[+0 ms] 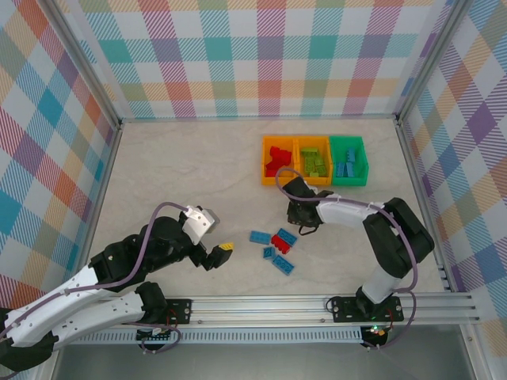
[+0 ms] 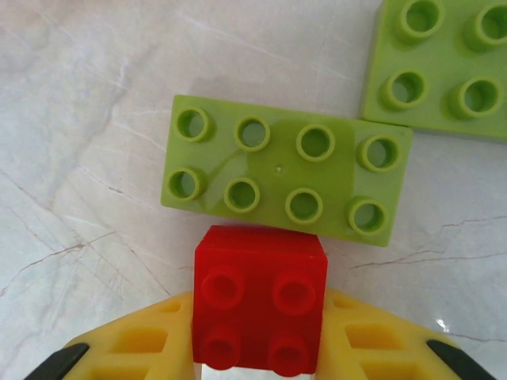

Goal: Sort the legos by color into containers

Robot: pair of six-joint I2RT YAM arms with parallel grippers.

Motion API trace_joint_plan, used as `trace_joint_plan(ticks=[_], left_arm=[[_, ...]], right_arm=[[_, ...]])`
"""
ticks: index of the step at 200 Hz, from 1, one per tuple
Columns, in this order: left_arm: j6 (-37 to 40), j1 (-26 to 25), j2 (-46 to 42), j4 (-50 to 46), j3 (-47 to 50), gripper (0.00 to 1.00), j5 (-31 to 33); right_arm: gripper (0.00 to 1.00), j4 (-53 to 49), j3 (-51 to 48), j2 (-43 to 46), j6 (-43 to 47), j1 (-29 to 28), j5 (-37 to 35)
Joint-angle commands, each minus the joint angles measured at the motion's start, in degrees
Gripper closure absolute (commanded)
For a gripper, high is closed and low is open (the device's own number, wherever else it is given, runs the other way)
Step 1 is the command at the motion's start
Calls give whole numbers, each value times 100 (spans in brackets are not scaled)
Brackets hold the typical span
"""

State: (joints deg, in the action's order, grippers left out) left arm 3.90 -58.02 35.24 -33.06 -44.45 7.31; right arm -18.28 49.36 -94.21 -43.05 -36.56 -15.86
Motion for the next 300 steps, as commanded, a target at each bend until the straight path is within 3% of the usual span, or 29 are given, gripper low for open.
trace_joint_plan(ticks=[1,33,51,67,97,142,168,189,229,265,285,300], left_arm=[[-61,-60,-53,-89,-38,0,-63],[-48,-60,-78,-35,-29,0,-148],[-39,-58,-127,43,-12,0,-213],[-47,-60,-189,63,0,0,-206],[-74,-60,-366,37,45,0,-87],[-65,-60,-363,1,59,0,39],[-65,-60,-327,-24,59,0,112],[-56,-60,-292,-3,76,0,163],[-103,-60,-23,159,147,0,364],[-467,-60,446,408,191,0,908],[-1018,-56,650,505,243,0,1260],[-1895,-52,819,587,279,0,1641]], right_arm=[[70,74,-315,414,3,-87,39],[71,-34,-382,1501,259,-339,57],[73,546,-384,2045,961,-358,379],[77,777,-110,2102,1523,-335,122],[75,693,1151,1008,2456,34,66],[74,541,2906,-958,2554,685,703],[63,136,3659,-1701,2266,842,1080],[51,-30,3850,-1790,2188,852,1112],[43,-129,3520,-1120,2248,861,1109],[40,272,2178,507,2123,856,1759],[34,210,1375,1614,1976,828,2314],[31,-84,921,2413,1880,697,2539]])
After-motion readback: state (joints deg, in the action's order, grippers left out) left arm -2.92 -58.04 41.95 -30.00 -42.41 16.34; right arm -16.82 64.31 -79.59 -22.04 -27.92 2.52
